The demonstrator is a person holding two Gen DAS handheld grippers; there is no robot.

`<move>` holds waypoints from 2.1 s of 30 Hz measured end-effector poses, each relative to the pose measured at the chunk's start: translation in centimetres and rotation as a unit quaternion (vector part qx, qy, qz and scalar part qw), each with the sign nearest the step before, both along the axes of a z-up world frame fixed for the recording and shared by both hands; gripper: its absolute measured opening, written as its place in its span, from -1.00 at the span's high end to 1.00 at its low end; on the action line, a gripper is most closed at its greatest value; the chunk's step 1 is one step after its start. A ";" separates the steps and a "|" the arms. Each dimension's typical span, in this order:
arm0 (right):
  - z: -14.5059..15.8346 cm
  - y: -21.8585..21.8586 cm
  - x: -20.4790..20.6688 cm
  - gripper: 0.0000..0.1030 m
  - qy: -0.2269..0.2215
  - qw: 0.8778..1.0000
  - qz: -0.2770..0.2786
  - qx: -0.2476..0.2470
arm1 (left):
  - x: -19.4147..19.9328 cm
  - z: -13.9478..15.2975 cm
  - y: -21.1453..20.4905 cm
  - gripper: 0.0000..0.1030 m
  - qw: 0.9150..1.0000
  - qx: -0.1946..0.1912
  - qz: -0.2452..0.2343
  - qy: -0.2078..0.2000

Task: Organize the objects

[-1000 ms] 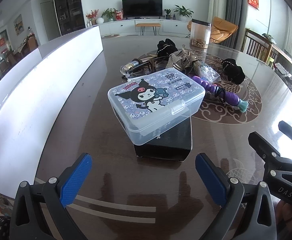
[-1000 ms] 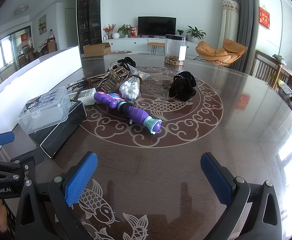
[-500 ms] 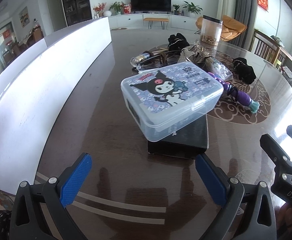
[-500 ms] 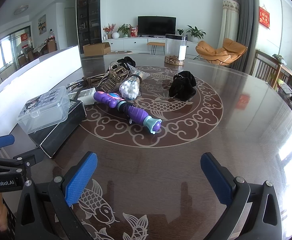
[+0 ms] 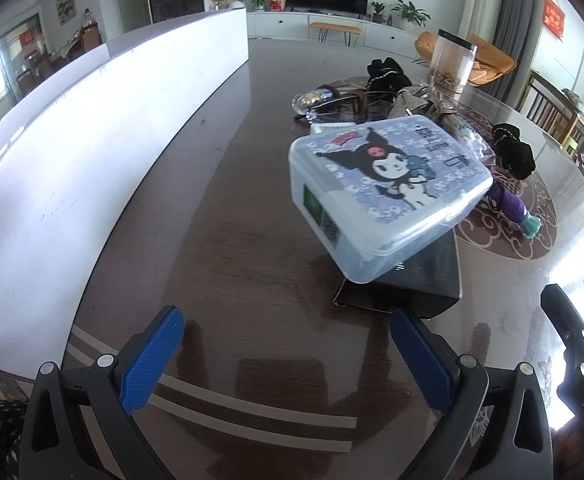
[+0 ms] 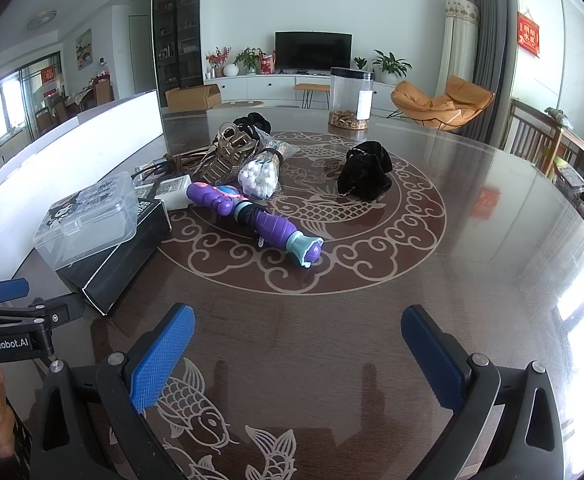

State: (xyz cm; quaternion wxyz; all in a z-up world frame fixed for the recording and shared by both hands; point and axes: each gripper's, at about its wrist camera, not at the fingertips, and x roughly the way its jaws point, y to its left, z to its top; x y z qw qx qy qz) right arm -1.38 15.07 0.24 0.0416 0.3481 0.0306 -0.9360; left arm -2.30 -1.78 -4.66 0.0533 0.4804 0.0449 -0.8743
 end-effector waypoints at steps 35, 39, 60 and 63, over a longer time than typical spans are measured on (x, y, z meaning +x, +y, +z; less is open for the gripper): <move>0.7 -1.8 -0.7 -1.00 -0.030 0.997 0.068 -0.023 | 0.9 0.2 -2.6 -1.00 0.998 0.036 0.052 -0.013; 1.8 -4.7 -3.8 -1.00 -0.042 0.996 0.080 -0.012 | 1.0 0.1 -2.2 -1.00 0.999 0.029 0.044 -0.015; -1.2 -13.9 -8.3 -0.69 -0.204 0.966 0.157 -0.002 | 0.2 -0.2 -1.6 -1.00 0.999 0.010 0.039 -0.019; -1.3 -12.7 -7.1 -0.24 -0.190 0.968 0.163 0.023 | 0.2 -0.2 -1.4 -1.00 0.999 0.006 0.034 -0.020</move>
